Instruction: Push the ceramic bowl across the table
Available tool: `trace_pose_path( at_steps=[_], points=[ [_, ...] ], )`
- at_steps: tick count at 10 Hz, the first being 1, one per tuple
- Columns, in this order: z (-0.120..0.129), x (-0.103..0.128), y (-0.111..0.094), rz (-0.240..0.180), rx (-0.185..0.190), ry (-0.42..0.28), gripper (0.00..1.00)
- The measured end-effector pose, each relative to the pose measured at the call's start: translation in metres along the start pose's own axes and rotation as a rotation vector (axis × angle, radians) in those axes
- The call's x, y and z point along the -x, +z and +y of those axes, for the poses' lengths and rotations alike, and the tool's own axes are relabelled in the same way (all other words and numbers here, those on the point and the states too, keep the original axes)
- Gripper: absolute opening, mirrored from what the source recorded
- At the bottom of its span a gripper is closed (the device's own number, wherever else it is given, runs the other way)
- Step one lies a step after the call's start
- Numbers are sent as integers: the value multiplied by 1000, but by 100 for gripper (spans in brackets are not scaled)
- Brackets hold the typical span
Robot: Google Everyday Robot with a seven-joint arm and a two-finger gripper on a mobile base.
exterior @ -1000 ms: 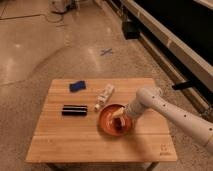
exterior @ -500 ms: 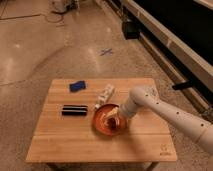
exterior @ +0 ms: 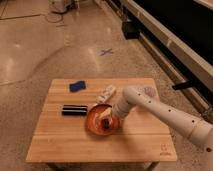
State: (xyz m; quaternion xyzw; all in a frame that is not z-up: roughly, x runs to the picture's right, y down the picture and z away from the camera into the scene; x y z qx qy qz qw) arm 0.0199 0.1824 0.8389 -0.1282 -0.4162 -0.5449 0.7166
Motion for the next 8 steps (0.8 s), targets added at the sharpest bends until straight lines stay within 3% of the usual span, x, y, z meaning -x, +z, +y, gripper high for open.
trace_pose_path(
  at_steps=[8],
  points=[
    [-51, 15, 22, -60, -39, -95, 80]
  ],
)
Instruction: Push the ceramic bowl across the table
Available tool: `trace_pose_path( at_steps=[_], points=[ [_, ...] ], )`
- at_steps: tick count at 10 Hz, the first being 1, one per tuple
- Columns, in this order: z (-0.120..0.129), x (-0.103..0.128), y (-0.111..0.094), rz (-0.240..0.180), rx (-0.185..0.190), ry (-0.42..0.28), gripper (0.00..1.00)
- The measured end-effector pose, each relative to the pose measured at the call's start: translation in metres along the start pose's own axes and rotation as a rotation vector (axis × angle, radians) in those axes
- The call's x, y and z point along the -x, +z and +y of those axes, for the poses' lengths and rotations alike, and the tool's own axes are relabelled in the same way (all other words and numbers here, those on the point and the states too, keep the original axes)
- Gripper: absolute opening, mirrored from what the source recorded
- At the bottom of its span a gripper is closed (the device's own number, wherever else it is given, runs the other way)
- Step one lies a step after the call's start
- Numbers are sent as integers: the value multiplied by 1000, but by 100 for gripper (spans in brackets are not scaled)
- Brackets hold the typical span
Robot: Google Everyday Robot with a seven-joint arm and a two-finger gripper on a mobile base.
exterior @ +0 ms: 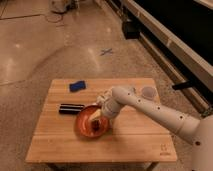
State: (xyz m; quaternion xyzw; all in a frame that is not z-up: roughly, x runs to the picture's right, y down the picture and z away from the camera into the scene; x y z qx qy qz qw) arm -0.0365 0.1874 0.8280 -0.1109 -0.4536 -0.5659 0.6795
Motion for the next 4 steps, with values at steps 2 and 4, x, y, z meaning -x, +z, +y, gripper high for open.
trace_pose_path(
  at_steps=[2, 4],
  points=[
    [-5, -6, -7, 6, 8, -19, 80],
    [-5, -8, -11, 12, 14, -23, 80]
  ],
)
